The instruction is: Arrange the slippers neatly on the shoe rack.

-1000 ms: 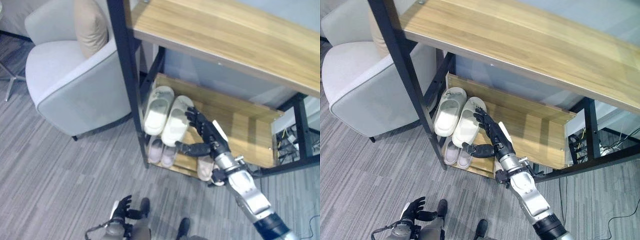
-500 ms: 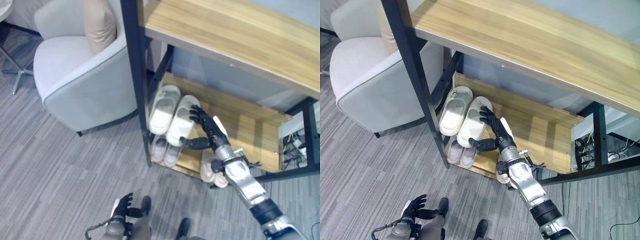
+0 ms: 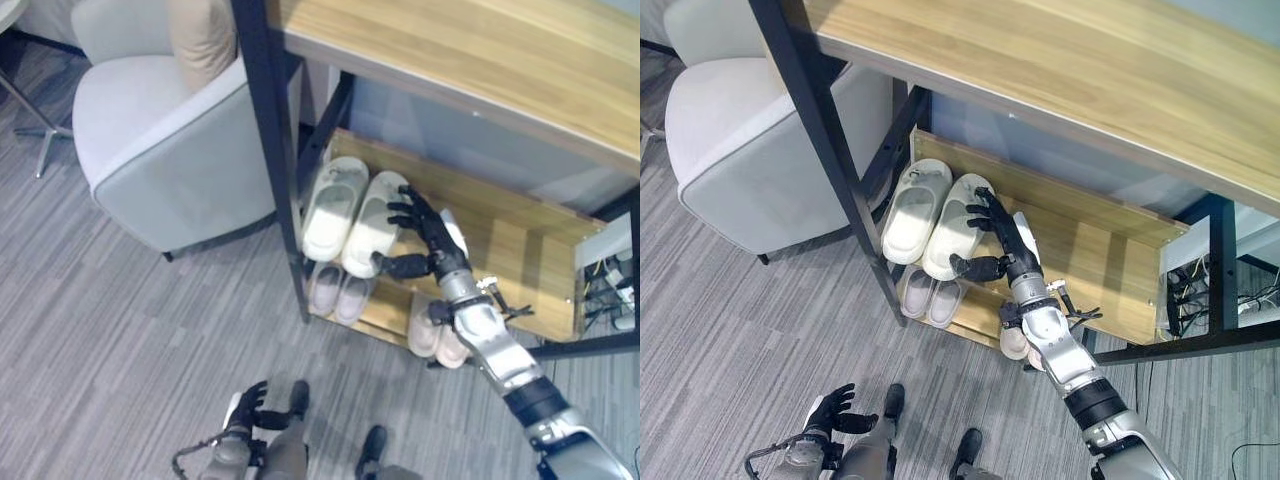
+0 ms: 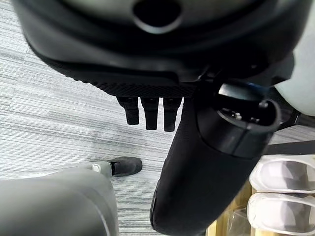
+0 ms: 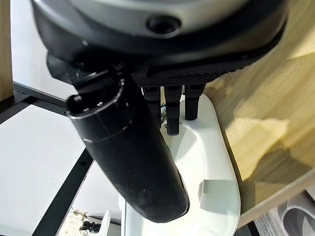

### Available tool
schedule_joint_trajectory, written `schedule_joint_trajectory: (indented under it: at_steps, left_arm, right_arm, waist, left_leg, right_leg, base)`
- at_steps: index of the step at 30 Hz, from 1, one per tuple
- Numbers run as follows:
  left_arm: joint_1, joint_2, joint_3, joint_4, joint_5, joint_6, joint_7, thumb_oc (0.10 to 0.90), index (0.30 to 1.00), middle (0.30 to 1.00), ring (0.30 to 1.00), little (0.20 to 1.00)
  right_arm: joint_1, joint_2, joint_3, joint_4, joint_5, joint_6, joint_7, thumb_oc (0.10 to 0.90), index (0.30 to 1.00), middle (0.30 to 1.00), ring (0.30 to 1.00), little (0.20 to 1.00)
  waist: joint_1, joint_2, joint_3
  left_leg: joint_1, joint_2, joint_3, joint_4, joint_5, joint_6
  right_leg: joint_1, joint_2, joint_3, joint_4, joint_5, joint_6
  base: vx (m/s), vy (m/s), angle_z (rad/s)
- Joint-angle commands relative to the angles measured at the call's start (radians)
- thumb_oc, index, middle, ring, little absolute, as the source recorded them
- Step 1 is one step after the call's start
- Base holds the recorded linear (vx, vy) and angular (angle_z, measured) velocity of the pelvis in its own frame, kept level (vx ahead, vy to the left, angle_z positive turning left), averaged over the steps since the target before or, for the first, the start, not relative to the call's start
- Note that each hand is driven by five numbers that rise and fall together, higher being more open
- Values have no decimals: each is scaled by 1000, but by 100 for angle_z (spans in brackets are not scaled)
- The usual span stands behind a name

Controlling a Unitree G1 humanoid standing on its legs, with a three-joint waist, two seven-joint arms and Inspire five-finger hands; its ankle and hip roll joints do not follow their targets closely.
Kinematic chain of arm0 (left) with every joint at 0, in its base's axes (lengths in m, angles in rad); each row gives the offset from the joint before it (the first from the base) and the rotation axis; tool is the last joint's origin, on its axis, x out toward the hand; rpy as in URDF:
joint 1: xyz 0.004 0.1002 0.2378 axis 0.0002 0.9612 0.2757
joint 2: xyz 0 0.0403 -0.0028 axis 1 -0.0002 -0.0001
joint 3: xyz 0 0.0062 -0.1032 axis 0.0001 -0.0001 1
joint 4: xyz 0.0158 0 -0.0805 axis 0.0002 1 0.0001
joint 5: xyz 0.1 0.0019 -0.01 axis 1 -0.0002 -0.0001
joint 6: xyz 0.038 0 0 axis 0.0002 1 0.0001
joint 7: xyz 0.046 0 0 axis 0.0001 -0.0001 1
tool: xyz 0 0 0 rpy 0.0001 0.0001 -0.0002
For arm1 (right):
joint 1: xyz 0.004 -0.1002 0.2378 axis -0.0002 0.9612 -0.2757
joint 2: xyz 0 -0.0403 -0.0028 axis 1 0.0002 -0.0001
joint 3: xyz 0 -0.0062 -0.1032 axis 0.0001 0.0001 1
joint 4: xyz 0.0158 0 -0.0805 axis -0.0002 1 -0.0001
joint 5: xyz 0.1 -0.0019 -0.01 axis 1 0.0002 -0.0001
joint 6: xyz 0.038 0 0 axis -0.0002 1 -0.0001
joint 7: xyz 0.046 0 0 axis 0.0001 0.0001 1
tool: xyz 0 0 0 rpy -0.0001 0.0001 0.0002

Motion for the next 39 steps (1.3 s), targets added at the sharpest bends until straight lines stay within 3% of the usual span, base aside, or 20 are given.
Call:
schedule_joint_trajectory:
  at_steps: [1,8,15,24,27,34,39]
  left_arm:
    - [55,-18,-76,26,38,-16,-8,800,900,900,900,900]
    - [57,-16,-45,26,38,-5,-14,800,900,900,900,900]
    - [85,-8,-7,22,63,-13,-43,800,900,900,900,900]
    - [93,-8,11,32,76,-20,-64,800,900,900,900,900]
    - [90,-4,10,31,81,-20,-67,800,900,900,900,900]
    - [79,2,-43,37,134,-16,-78,800,900,900,900,900]
    - [86,14,-72,42,141,-12,-74,800,900,900,900,900]
  right_arm:
    - [-78,-14,-16,-122,-4,-77,21,800,900,900,900,900]
    - [52,-36,-47,-295,33,-92,89,800,900,900,900,900]
    - [321,-163,-133,-503,-13,-124,210,800,900,900,900,900]
    - [548,-201,-190,-536,-68,-126,277,800,900,900,900,900]
    - [615,-212,-193,-500,-109,-118,293,800,900,900,900,900]
    - [687,-167,-111,-128,-291,-95,232,800,900,900,900,900]
    - [613,-31,-32,326,-284,-65,140,800,900,900,900,900]
  waist:
    - [48,5,-22]
    - [15,9,-52]
    - [-45,13,-106]
    - [-95,35,-137]
    - [-107,37,-146]
    - [-127,45,-147]
    - [-115,63,-119]
  left_leg:
    - [137,25,39,1,-149,-24]
    - [169,26,59,2,-161,-23]
    - [224,38,72,3,-167,-33]
    - [258,49,84,3,-152,-40]
    - [255,65,87,3,-125,-53]
    - [198,120,77,3,-44,-93]
    - [167,159,59,20,9,-110]
  right_leg:
    - [-43,-47,10,167,-73,56]
    - [-22,-46,24,170,-80,57]
    - [34,-29,44,160,-99,51]
    - [69,-9,114,162,-117,42]
    - [89,20,131,133,-126,28]
    - [119,85,164,70,-140,-1]
    - [149,122,194,50,-151,-29]
  base:
    - [0,0,0]
    - [5,-1,-4]
    - [6,-23,-5]
    - [-66,-39,-15]
    - [-154,-86,-11]
    - [-193,-80,2]
    - [-125,-48,0]
